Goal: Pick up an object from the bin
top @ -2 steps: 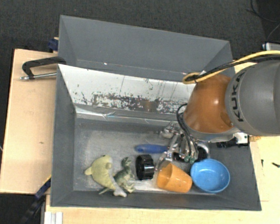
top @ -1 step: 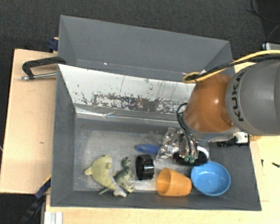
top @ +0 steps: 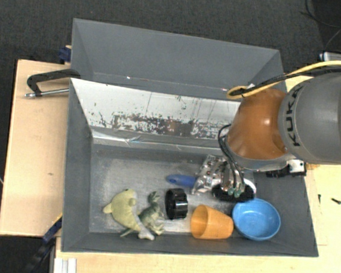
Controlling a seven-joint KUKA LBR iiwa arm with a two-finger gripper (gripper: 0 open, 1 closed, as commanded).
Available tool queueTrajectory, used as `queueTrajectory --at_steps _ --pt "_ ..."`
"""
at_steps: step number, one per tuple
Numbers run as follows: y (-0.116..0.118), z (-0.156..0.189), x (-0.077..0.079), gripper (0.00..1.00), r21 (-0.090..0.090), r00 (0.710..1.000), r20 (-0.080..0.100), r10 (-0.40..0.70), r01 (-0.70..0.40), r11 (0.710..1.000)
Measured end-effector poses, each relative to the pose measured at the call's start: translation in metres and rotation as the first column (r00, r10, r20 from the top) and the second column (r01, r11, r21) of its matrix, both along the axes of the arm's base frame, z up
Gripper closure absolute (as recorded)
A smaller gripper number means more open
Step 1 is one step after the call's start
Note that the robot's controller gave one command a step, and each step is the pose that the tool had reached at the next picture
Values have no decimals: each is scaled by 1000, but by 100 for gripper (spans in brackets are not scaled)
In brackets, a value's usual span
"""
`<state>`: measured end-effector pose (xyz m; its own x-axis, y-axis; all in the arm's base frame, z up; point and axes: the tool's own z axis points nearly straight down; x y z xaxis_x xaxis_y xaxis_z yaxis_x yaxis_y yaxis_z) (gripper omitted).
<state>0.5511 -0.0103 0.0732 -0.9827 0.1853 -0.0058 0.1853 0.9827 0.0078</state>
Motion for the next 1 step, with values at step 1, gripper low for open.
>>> queueTrajectory --at_steps 1 --pt "8 166 -24 100 -7 997 5 74 -74 997"
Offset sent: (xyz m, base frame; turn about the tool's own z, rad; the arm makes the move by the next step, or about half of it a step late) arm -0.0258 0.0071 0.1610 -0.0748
